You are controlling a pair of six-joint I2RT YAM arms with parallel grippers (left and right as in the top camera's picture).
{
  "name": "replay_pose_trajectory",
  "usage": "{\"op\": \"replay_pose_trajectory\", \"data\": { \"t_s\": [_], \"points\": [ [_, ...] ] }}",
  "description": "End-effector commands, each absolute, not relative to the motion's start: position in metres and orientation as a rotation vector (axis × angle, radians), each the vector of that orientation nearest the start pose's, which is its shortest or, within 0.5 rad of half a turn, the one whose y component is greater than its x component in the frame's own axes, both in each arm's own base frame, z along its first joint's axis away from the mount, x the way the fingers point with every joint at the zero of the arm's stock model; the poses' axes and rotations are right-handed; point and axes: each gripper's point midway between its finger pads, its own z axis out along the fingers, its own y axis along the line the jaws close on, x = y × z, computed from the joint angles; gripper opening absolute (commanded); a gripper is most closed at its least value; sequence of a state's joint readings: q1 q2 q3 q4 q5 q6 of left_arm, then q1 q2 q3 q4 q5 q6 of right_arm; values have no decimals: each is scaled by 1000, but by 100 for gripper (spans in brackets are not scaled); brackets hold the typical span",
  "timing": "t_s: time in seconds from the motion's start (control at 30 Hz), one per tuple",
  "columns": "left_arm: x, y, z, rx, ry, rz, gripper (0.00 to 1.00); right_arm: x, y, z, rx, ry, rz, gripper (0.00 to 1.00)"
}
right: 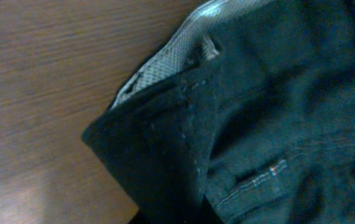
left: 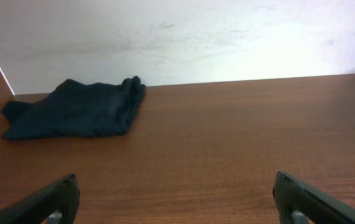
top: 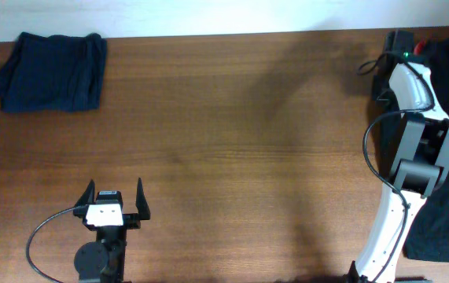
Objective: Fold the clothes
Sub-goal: 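Reach the right gripper to the black pile and grasp the black shorts, then drag the black shorts with the right gripper leftward, spreading them flat mid-table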
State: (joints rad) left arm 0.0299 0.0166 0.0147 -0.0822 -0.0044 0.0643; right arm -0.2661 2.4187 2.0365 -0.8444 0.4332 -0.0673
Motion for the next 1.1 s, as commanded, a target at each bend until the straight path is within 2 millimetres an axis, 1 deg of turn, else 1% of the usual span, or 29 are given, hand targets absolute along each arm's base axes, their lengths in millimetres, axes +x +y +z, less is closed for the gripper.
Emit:
{"op": "replay_pose_trajectory", "data": {
  "t_s": [0.0,0.03,0.07,0.13,0.2,0.23,0.27,0.33,0.37,0.4,0.43,0.47,0.5,0.53,0.57,0.6,0.67,0.7,0.73,0.77,0.8,0.83,0.87,0.9,0.93,0.97,1.0,1.03,1.07],
  "points": [
    [246,6,155,45,1657,75,99,510,-233,110,651,2577,-752,4],
    [246,6,155,45,1657,75,99,510,-233,126,669,2551,-745,4],
    [246,6,155,45,1657,75,99,508,-233,152,699,2504,-743,4],
    [246,6,155,45,1657,75,99,501,-235,187,758,2431,-752,4],
    [246,6,155,45,1657,75,99,492,-231,233,761,2351,-733,4],
    [246,6,155,45,1657,75,99,487,-228,253,778,2306,-716,4],
    [246,6,155,45,1657,75,99,481,-222,279,803,2244,-686,4],
    [246,6,155,44,1657,75,99,476,-194,322,749,2171,-611,4],
    [246,6,155,45,1657,75,99,475,-175,342,710,2136,-584,4],
    [246,6,155,45,1657,75,99,476,-153,357,662,2112,-552,4],
    [246,6,155,45,1657,75,99,478,-127,369,605,2098,-513,4],
    [246,6,155,45,1657,75,99,483,-98,372,542,2102,-477,4],
    [246,6,155,45,1657,75,99,486,-77,371,492,2115,-451,4],
    [246,6,155,45,1657,75,99,496,-22,360,361,2169,-343,4],
    [246,6,155,45,1657,75,99,502,12,350,275,2206,-251,4],
    [246,6,155,44,1657,75,99,506,67,336,151,2250,-99,4],
    [246,6,155,45,1657,75,99,506,150,312,-16,2302,108,4],
    [246,6,155,45,1657,75,99,498,207,289,-153,2348,211,4],
    [246,6,155,45,1657,75,99,491,239,273,-229,2376,254,5],
    [246,6,155,45,1657,75,99,477,281,244,-337,2426,295,6],
    [246,6,155,45,1657,75,99,468,300,232,-382,2450,314,7],
    [246,6,155,45,1657,75,99,449,334,209,-464,2496,370,7],
    [246,6,155,45,1657,75,99,425,368,194,-566,2518,422,8],
    [246,6,155,45,1657,75,99,417,376,193,-594,2516,428,20],
    [246,6,155,45,1657,75,99,410,384,193,-619,2515,434,25],
    [246,6,155,45,1657,75,99,399,390,196,-646,2517,440,25],
    [246,6,155,45,1657,75,99,392,389,198,-659,2530,447,32],
    [246,6,155,45,1657,75,99,387,386,200,-667,2546,455,61],
    [246,6,155,45,1657,75,99,383,378,204,-663,2563,444,77]
  ]
}}
